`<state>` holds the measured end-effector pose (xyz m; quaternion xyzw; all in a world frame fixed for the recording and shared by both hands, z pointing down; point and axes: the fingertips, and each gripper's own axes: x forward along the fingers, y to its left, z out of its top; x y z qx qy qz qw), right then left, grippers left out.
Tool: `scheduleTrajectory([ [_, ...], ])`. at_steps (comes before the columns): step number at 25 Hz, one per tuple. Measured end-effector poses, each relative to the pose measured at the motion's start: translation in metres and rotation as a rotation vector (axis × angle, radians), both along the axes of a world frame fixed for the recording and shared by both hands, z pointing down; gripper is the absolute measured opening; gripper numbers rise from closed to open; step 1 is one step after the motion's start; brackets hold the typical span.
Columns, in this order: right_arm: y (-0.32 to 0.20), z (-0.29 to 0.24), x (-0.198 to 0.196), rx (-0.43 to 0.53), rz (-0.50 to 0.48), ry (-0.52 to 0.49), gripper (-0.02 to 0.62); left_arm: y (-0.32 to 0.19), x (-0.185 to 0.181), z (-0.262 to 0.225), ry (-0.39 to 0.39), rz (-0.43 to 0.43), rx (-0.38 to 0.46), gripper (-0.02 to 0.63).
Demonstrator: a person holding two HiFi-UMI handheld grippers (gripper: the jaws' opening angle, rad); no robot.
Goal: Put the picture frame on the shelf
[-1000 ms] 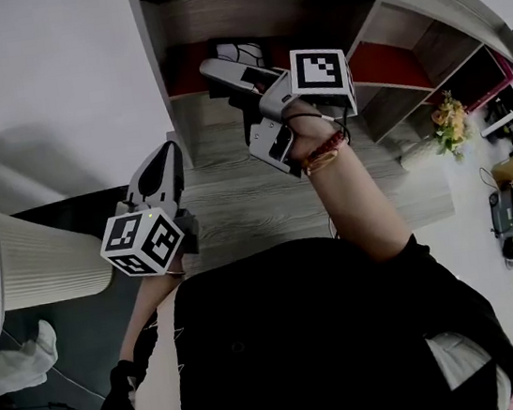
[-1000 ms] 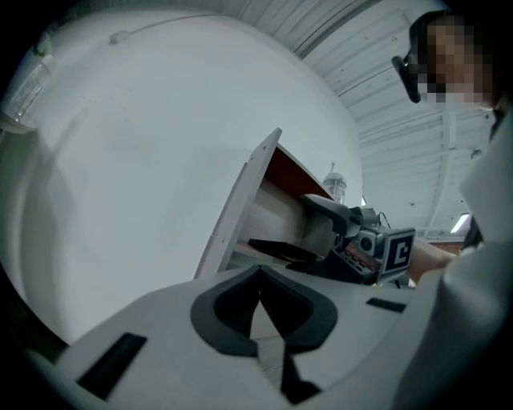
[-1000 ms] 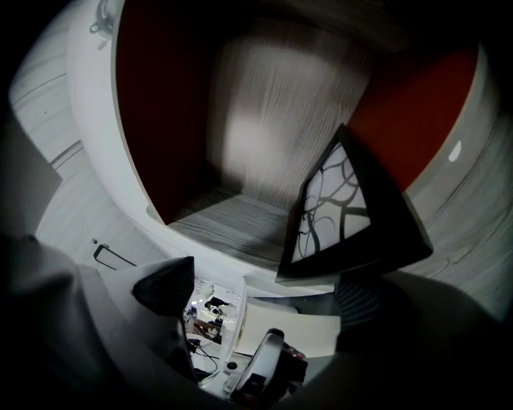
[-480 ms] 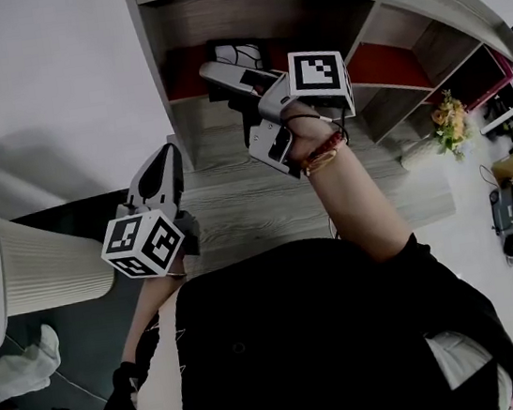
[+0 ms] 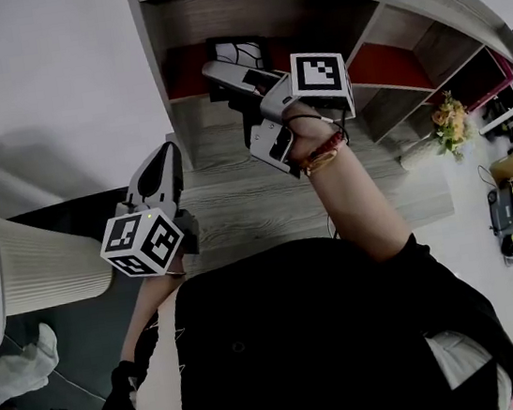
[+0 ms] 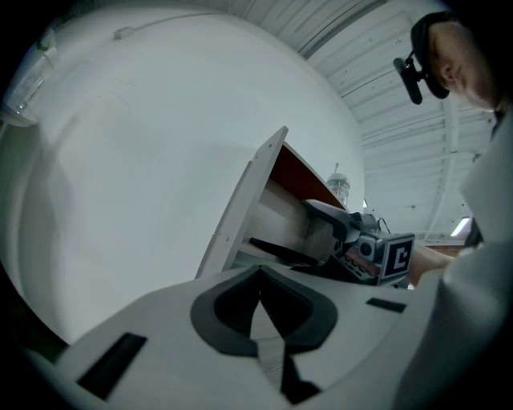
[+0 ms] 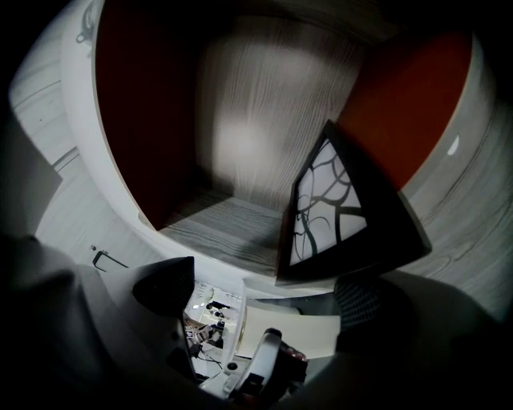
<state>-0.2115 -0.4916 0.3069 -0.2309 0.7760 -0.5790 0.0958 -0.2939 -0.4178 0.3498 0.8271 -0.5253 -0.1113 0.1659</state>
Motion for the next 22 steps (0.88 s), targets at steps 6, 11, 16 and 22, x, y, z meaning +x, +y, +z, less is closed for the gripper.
scheduleTrajectory([
  [6,0.000,0.003,0.000,-0.013,-0.001,-0.004,0.531,0.000,0.000,0.000,0.000,0.000,-0.001,0.012],
  [11,-0.002,0.007,0.001,-0.004,-0.008,0.015,0.531,-0.001,0.001,0.001,-0.001,-0.001,-0.006,0.011],
  [16,-0.002,0.009,0.002,-0.006,-0.007,0.029,0.531,0.000,0.000,-0.001,0.003,-0.007,-0.008,0.012],
  [22,-0.002,0.013,0.002,-0.007,-0.013,0.033,0.531,0.000,0.000,-0.002,-0.001,-0.010,-0.006,0.011],
])
